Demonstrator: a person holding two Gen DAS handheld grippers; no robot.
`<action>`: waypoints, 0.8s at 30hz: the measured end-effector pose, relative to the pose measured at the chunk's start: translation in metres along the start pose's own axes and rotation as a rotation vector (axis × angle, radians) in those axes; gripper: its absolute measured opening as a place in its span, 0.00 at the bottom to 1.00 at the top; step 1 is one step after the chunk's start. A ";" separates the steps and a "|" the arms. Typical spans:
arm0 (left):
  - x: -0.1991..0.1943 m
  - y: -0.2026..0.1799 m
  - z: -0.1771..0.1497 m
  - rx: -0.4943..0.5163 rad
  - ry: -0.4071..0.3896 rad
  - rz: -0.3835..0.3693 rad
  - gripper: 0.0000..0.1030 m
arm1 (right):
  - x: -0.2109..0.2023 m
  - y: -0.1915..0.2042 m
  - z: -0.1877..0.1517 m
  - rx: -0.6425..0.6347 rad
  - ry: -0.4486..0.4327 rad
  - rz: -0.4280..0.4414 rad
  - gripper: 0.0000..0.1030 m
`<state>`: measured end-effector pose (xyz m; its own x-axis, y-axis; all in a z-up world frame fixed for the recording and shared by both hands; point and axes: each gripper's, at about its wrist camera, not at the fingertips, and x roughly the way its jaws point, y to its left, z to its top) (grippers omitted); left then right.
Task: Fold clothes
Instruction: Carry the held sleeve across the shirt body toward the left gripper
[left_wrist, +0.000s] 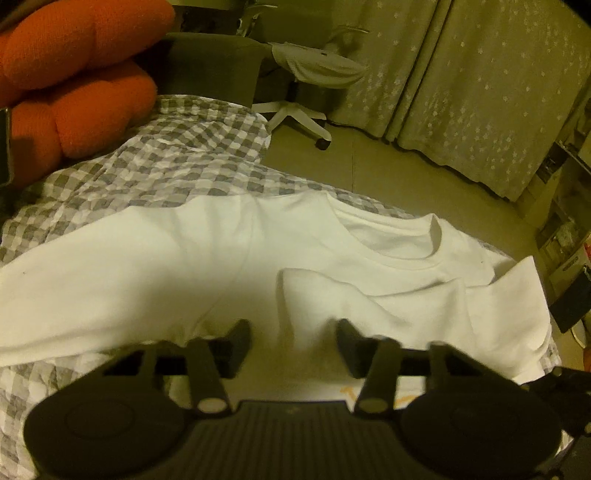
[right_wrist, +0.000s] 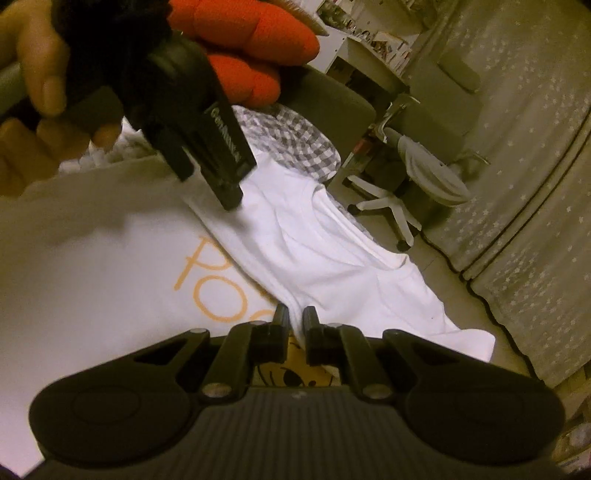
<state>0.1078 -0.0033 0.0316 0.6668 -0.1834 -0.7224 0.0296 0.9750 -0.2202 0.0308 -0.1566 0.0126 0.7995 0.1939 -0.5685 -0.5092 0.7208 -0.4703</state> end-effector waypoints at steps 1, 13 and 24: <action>0.000 0.000 0.000 0.003 -0.003 -0.003 0.33 | 0.001 0.002 0.000 -0.007 0.003 -0.003 0.08; -0.013 0.012 0.007 -0.062 -0.020 -0.064 0.01 | -0.012 -0.004 0.005 0.047 -0.079 -0.027 0.06; -0.026 0.023 0.015 -0.096 -0.055 -0.055 0.01 | -0.013 0.005 0.001 0.008 -0.059 0.000 0.15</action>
<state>0.1026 0.0256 0.0551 0.7062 -0.2261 -0.6709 -0.0025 0.9468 -0.3217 0.0186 -0.1546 0.0185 0.8172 0.2323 -0.5275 -0.5064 0.7264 -0.4647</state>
